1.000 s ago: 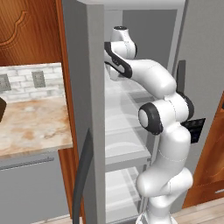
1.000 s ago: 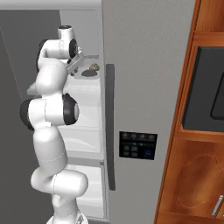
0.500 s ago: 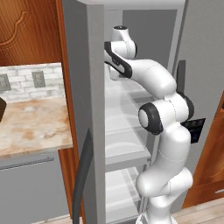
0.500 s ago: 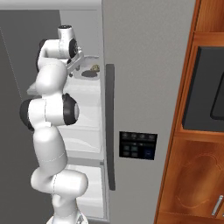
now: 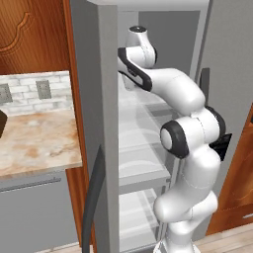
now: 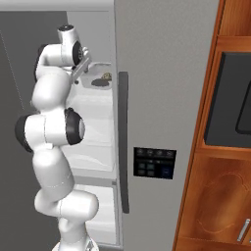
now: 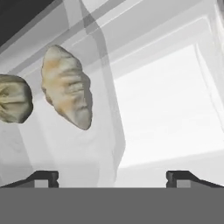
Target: Place two dumplings into each of the tupperware containers and then place the containers in the fridge.
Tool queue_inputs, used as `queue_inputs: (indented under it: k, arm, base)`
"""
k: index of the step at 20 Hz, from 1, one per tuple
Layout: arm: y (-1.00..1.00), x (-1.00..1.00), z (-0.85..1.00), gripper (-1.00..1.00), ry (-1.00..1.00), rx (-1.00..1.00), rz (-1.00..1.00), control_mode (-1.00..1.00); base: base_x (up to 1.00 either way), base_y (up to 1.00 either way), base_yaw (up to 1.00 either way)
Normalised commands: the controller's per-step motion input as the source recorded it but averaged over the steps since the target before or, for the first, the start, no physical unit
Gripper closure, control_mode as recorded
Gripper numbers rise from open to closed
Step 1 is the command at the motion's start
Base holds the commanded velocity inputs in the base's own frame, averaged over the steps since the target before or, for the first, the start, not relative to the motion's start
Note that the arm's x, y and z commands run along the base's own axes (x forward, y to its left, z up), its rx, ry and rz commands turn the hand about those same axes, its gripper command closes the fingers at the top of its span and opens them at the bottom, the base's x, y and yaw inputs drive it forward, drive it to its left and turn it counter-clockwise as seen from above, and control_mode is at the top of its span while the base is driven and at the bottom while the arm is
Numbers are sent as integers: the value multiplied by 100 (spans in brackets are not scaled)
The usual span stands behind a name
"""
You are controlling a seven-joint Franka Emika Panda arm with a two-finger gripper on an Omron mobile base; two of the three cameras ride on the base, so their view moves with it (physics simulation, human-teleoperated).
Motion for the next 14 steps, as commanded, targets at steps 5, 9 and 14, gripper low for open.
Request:
queue_inputs:
  k: [5, 9, 14]
  arm:
    - [-3, -57, 6, -100, -28, 0, 0, -100]
    - [-16, -95, 18, -100, -17, 0, 0, -100]
    - [-39, -100, 31, -100, -3, 4, -8, -100]
  base:
    - [0, 0, 0]
    - [0, 0, 0]
    - [0, 0, 0]
